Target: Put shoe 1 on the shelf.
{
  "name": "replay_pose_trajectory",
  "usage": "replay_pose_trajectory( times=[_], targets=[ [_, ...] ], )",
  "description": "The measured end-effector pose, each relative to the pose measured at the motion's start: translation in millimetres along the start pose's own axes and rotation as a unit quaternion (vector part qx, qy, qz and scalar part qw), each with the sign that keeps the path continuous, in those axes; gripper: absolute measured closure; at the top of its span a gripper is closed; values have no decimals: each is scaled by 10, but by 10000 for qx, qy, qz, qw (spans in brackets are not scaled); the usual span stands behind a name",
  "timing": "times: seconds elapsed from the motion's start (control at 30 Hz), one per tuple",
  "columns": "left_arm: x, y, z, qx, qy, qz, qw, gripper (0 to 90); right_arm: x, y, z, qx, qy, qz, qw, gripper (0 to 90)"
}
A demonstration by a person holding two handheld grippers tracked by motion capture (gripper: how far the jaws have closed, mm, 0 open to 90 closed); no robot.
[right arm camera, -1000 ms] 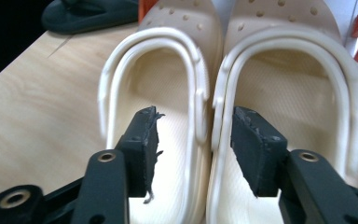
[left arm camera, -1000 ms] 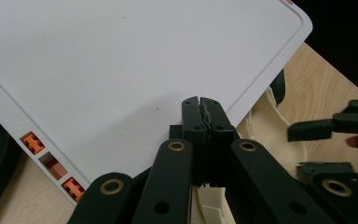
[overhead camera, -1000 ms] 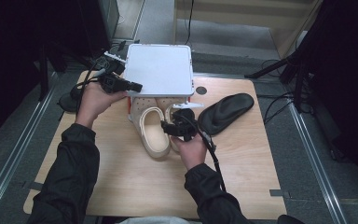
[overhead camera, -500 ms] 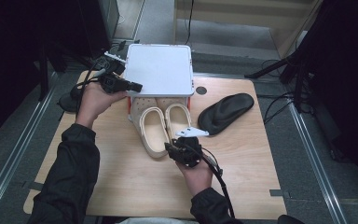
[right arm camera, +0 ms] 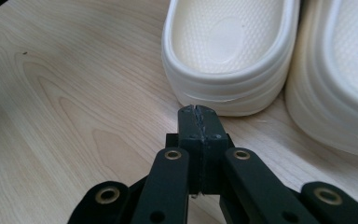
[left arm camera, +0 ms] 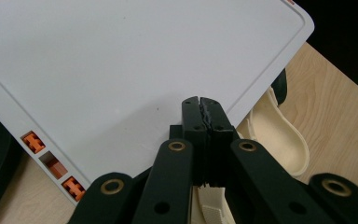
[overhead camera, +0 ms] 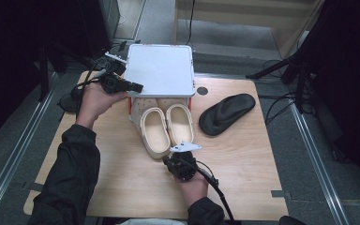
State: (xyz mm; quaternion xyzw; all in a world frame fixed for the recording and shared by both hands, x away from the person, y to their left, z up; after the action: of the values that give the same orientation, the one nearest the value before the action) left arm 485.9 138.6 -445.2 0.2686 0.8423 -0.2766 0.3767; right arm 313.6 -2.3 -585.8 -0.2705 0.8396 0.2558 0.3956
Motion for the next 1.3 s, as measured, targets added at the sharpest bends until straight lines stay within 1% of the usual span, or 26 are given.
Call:
replay_pose_trajectory(
  times=[0.13,0.2,0.3,0.43,0.57,0.73,0.9,1.0,1.13,1.2,1.3],
  targets=[
    [-2,-2,2,-18,1,5,10000,900,18,-17,80,10,120,-4,9999,900],
    [-1,-1,1,-12,3,-2,10000,900,12,-33,108,40,125,3,9999,900],
    [0,0,0,2,4,-7,10000,900,-14,-45,142,14,109,43,9999,900],
    [-1,-5,4,-3,-2,-5,10000,900,-42,-17,164,-3,143,67,9999,900],
    [-1,-4,3,-2,-2,-12,10000,900,-79,-5,191,11,179,26,9998,900],
    [0,-4,2,10,-1,-15,10000,900,-153,42,238,21,163,-18,9999,900],
    [0,-6,3,11,-6,-17,10000,900,-267,81,311,31,142,-97,9998,900],
    [1,-4,3,25,-8,2,10000,900,-328,98,366,136,160,-231,9995,900],
    [1,-2,2,6,-23,-4,10000,900,-418,115,445,169,116,-220,9995,900],
    [0,-4,4,15,-16,13,10000,900,-475,108,478,159,118,-148,9997,900],
    [0,-3,2,-6,-11,21,10000,900,-524,79,545,193,149,-108,9996,900]
  ],
)
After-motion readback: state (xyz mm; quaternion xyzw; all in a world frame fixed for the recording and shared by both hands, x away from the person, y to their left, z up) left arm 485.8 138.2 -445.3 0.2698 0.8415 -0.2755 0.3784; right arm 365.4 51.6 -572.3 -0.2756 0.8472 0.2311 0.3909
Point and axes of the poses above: each handheld gripper's, and its own axes: z roughly forward along the jaws, x roughly out of its underside, y roughly to its left, the point moved 10 cm from there along z, roughly forward along the jaws, and after that the axes turned 8 degrees about -y, right-handed, at the moved point
